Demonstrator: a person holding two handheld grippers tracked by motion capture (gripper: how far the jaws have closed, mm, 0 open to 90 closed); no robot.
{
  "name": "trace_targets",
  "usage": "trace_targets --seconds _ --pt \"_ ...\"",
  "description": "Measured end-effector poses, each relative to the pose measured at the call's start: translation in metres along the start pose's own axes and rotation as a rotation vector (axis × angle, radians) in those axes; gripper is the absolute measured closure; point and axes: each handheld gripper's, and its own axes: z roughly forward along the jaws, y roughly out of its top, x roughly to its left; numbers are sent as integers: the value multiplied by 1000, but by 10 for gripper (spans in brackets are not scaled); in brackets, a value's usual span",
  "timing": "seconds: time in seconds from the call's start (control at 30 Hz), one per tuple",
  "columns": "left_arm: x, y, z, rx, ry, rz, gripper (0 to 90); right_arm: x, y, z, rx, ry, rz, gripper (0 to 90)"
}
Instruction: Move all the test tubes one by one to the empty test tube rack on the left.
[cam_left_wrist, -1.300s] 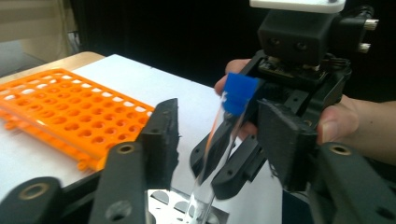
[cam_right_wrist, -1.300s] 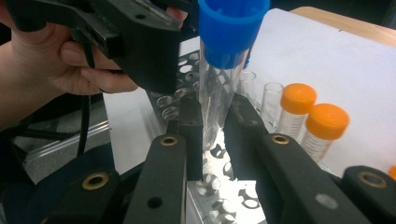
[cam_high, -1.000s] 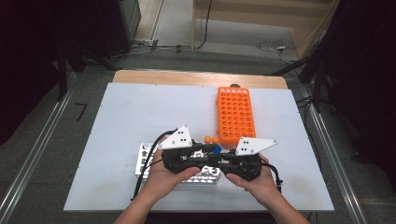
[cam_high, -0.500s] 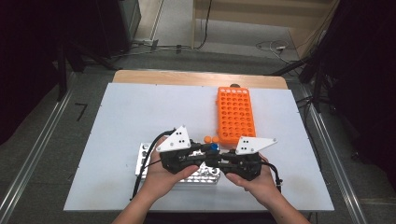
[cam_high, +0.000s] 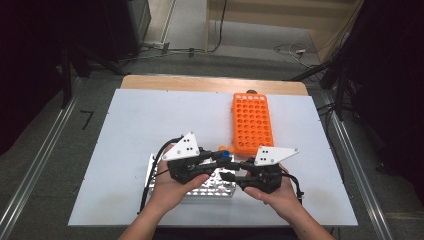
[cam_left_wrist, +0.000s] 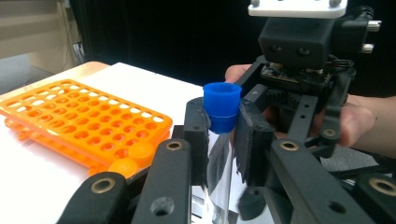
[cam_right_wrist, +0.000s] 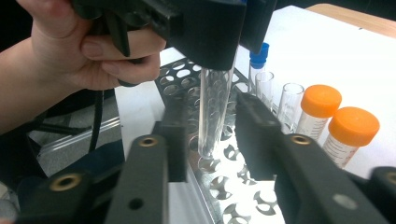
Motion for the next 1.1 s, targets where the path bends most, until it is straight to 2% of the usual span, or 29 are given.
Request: trace_targets --seconds 0.33,0.7,0.87,1.1 --pt "8 0 -10 -17 32 -16 769 -4 0 -8 -30 -7 10 286" --pt "18 1 -23 -38 65 -32 769 -13 -2 -18 -39 -62 23 13" --pt "23 0 -30 -47 83 -40 769 -21 -5 -25 -49 -79 33 0" --pt "31 -1 -40 -57 117 -48 769 -28 -11 -38 -49 -136 29 0"
